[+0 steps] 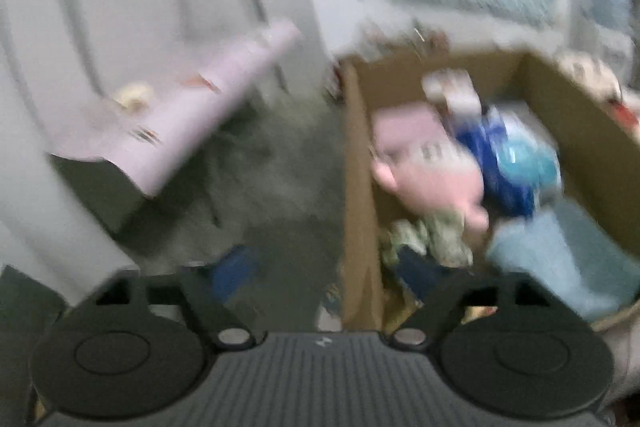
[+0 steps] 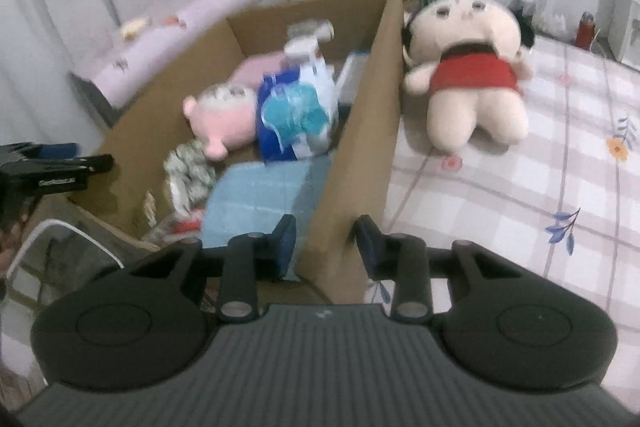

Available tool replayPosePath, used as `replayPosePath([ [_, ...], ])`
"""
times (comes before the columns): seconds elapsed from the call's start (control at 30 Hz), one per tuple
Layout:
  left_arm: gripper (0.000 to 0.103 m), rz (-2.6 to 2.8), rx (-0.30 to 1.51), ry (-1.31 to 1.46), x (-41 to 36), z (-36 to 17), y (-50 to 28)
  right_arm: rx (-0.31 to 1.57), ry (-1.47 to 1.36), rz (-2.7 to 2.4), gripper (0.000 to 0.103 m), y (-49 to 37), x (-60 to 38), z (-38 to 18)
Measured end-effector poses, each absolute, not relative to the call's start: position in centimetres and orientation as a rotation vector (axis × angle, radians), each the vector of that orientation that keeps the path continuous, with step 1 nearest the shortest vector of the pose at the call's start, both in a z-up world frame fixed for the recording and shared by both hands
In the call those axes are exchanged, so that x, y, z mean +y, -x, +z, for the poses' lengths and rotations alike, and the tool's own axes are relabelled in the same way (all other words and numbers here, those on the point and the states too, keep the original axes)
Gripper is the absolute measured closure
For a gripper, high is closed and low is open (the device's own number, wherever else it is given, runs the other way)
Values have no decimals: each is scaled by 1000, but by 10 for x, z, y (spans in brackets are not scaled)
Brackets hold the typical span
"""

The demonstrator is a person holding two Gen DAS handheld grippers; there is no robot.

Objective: Organize soft objects
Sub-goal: 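Move the right tool back from the box toward the bed mat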

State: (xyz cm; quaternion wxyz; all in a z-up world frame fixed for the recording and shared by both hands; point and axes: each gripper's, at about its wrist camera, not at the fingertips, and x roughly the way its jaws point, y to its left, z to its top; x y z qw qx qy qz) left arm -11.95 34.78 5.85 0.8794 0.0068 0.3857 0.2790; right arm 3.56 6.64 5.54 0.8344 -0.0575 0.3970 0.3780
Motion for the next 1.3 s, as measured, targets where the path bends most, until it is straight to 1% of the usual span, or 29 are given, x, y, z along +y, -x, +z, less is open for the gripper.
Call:
replayPosePath([
  [0.03, 2, 608, 760, -7, 341, 69, 126, 802, 104, 789, 67, -32, 62, 63],
  [0.07, 2, 617, 712, 7, 333, 80, 133, 771, 89, 778, 63, -28, 61, 70],
  [0.13, 0, 625, 632, 20, 315, 96, 141, 689, 31, 763, 58, -16, 51, 85],
  [0.23, 0, 633, 551, 30, 285, 107, 149, 567, -51, 747, 57, 3, 36, 102],
  [0.37, 0, 627, 510, 120, 260, 113, 151, 418, -96, 686, 51, 19, 25, 120],
  [0.5, 0, 598, 491, 140, 238, 114, 158, 324, -79, 651, 50, 31, 7, 125],
  [0.57, 0, 628, 474, 141, 229, 114, 159, 317, -104, 625, 49, 34, -4, 121],
  [0.63, 0, 619, 478, 130, 220, 115, 162, 351, -114, 623, 49, 34, -13, 114],
  [0.77, 0, 606, 477, 83, 201, 116, 172, 389, -96, 614, 49, 45, -28, 98],
  [0.9, 0, 598, 474, 94, 197, 118, 177, 396, -77, 609, 49, 55, -35, 95],
  [1.07, 0, 615, 460, 96, 197, 123, 180, 370, -76, 604, 43, 66, -33, 102],
  [1.3, 0, 618, 465, 95, 199, 124, 179, 360, -30, 616, 40, 72, -22, 106],
])
